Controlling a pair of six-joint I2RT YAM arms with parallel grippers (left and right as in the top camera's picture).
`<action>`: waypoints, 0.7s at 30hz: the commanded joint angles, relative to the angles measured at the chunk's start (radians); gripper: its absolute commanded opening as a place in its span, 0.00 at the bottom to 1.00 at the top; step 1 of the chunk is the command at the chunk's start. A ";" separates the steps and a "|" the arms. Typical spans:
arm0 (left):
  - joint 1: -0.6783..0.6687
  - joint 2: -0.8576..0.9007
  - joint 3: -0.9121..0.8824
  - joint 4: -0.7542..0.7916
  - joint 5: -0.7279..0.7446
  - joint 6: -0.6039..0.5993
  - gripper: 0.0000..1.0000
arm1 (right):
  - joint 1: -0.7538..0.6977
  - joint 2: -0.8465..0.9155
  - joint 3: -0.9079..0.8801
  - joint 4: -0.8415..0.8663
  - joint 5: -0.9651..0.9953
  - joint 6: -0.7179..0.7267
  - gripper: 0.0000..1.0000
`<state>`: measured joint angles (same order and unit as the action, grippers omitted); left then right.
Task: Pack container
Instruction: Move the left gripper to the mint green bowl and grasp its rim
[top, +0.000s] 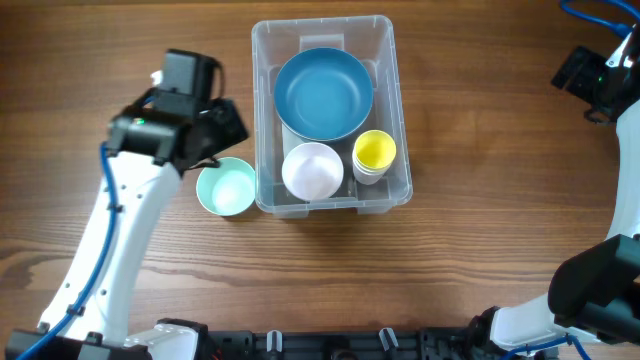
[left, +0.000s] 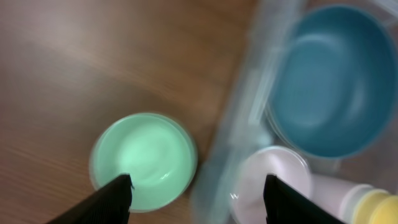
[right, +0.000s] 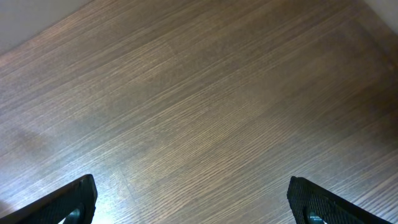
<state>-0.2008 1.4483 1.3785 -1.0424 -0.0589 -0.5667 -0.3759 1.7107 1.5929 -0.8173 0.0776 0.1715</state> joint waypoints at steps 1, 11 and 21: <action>0.099 0.005 -0.008 -0.105 -0.010 -0.020 0.69 | 0.002 -0.016 0.004 0.002 -0.012 0.014 1.00; 0.195 0.007 -0.351 0.075 0.105 -0.022 0.69 | 0.002 -0.016 0.004 0.002 -0.012 0.015 1.00; 0.199 0.010 -0.570 0.347 0.152 -0.055 0.68 | 0.002 -0.016 0.004 0.002 -0.012 0.014 1.00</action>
<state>-0.0071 1.4513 0.8490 -0.7414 0.0631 -0.5945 -0.3759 1.7107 1.5929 -0.8177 0.0776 0.1715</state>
